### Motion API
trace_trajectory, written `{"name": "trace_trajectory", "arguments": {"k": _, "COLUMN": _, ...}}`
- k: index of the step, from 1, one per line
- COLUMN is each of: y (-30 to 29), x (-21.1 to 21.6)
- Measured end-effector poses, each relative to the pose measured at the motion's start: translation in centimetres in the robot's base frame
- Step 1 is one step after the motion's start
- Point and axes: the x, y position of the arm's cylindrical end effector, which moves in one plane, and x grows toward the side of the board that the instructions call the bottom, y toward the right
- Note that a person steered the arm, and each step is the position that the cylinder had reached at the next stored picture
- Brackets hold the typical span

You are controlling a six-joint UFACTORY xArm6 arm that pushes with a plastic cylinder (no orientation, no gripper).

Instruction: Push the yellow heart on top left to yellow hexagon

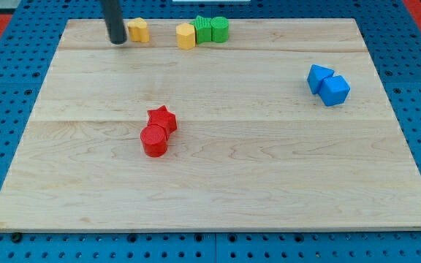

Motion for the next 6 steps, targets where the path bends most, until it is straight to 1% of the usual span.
{"name": "trace_trajectory", "arguments": {"k": 1, "y": -0.6, "x": -1.0}}
{"name": "trace_trajectory", "arguments": {"k": 3, "y": 8.6, "x": -1.8}}
{"name": "trace_trajectory", "arguments": {"k": 4, "y": 4.9, "x": -2.6}}
{"name": "trace_trajectory", "arguments": {"k": 5, "y": -1.7, "x": -5.7}}
{"name": "trace_trajectory", "arguments": {"k": 6, "y": -0.9, "x": -5.8}}
